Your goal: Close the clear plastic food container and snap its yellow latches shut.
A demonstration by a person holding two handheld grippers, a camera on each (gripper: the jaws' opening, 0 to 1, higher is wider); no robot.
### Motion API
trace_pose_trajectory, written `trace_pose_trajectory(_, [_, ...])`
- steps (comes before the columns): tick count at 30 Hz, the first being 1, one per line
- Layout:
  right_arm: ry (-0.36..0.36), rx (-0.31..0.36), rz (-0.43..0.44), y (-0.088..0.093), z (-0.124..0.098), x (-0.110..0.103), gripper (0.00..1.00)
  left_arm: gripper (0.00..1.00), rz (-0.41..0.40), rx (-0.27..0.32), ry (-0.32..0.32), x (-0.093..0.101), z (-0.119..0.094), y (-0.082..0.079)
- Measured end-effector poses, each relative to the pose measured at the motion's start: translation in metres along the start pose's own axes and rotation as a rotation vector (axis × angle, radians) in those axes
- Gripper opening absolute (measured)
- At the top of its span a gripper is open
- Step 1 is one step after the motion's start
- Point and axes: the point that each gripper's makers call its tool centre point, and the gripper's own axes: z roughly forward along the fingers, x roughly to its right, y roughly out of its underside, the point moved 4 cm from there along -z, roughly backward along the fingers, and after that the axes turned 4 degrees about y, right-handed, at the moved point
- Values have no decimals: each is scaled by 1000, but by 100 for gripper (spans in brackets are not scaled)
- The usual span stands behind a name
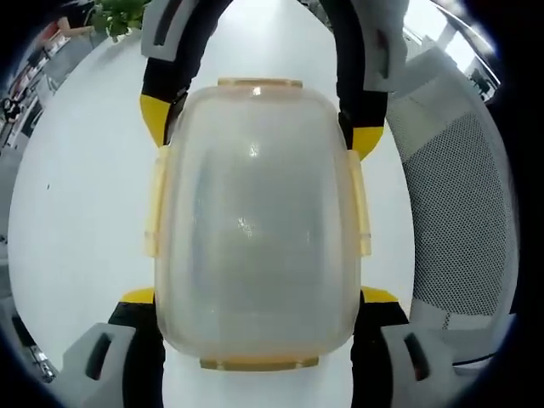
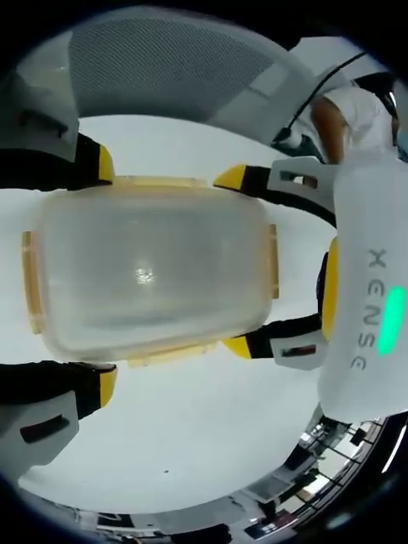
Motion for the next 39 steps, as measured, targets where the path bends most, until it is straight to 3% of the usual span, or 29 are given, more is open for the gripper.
trace_pose_trajectory(17, [6,-7,11,0,1,14,83,94,11,-17,-8,-15,-1,-2])
trace_pose_trajectory(19, [8,-6,18,0,2,17,83,95,30,-20,-30,-19,1,-1])
trace_pose_trajectory(21, [21,7,52,-2,2,20,83,96,132,-96,-113,-28,5,4])
trace_pose_trajectory(22, [11,2,31,-2,2,20,83,96,81,-97,-67,-21,5,2])
trace_pose_trajectory(39, [8,1,18,-4,4,32,83,96,64,-74,-76,-37,1,5])
